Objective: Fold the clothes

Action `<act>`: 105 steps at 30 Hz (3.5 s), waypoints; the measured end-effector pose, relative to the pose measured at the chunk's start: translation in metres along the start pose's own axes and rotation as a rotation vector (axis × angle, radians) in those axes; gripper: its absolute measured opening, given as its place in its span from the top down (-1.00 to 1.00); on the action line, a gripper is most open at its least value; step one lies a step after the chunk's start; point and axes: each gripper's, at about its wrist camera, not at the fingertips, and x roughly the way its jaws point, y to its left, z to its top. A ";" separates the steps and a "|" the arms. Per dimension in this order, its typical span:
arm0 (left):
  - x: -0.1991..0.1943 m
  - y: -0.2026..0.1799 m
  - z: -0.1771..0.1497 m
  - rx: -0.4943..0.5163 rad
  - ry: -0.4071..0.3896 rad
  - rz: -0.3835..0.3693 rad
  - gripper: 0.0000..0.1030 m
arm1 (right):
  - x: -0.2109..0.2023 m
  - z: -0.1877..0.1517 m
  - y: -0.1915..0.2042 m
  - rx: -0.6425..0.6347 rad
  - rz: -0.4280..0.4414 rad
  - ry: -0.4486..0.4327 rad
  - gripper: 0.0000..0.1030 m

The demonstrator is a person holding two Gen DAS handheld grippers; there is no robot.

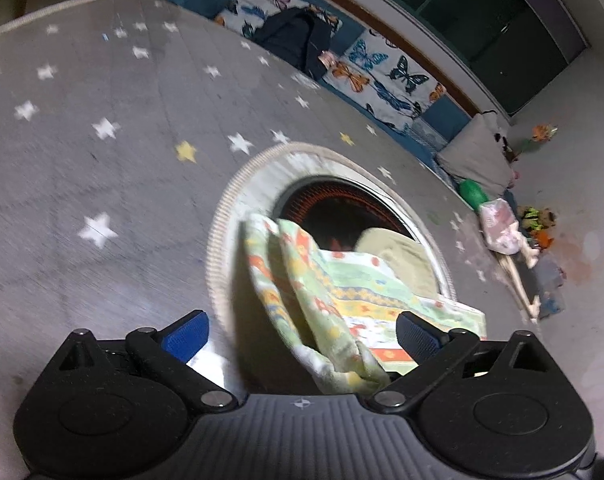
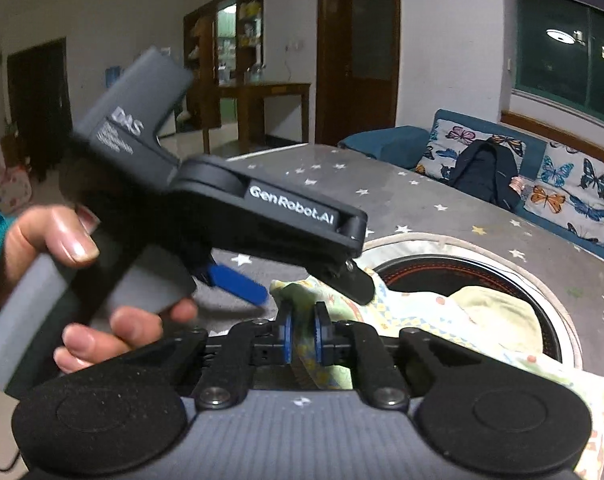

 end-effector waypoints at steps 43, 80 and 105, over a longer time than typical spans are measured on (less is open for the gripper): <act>0.034 -0.050 -0.027 0.274 0.011 0.125 0.13 | -0.057 -0.086 -0.208 0.505 -0.346 0.037 -0.10; 0.013 -0.156 -0.040 0.588 -0.066 0.062 0.71 | -0.142 -0.046 -0.193 0.449 -0.361 -0.106 0.84; 0.002 -0.262 -0.064 0.797 -0.163 0.004 0.70 | -0.248 -0.040 -0.204 0.409 -0.557 -0.240 0.84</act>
